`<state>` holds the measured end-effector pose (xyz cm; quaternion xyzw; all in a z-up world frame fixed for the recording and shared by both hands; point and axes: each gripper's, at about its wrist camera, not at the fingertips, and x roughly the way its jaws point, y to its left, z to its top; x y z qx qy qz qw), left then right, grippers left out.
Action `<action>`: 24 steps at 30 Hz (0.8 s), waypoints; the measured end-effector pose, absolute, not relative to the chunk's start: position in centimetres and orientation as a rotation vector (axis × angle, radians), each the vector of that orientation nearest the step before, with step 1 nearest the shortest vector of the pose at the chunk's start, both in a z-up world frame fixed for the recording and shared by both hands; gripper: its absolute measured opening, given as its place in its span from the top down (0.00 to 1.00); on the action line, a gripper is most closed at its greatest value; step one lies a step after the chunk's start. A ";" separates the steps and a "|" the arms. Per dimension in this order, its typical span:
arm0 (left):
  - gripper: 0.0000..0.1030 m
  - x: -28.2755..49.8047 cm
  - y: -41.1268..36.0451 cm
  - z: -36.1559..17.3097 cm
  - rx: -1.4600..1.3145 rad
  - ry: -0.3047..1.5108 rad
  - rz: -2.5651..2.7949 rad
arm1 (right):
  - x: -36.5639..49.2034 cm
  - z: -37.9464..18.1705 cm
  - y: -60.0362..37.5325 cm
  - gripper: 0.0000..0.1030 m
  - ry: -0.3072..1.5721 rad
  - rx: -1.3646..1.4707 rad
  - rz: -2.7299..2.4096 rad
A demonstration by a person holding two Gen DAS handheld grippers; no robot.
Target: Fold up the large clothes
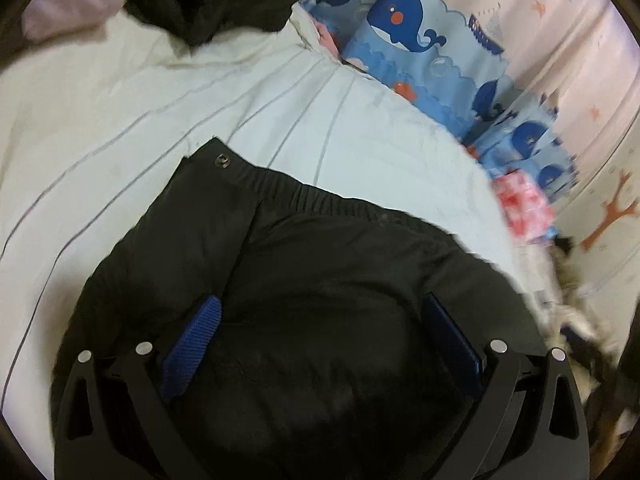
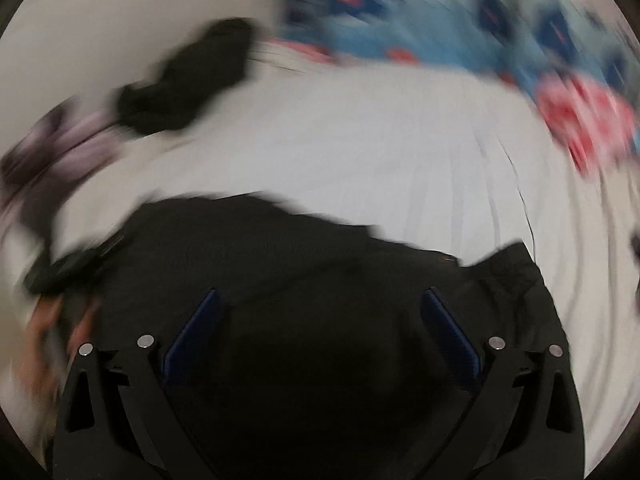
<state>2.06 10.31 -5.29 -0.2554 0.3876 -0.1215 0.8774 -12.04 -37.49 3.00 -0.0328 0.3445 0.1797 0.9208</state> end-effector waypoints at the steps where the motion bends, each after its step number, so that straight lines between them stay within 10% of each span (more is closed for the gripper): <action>1: 0.07 0.9 11.0 -4.7 -0.571 0.799 -0.269 | -15.8 3.7 -36.0 0.07 0.686 -0.142 0.438; 19: 0.07 -15.7 12.6 -2.5 -0.788 0.759 -0.157 | -30.9 -5.3 -22.7 0.07 0.608 -0.928 0.472; 24: 0.07 -17.3 15.0 -3.7 -0.886 0.808 -0.211 | -26.8 -4.3 -23.7 0.07 0.693 -0.630 0.410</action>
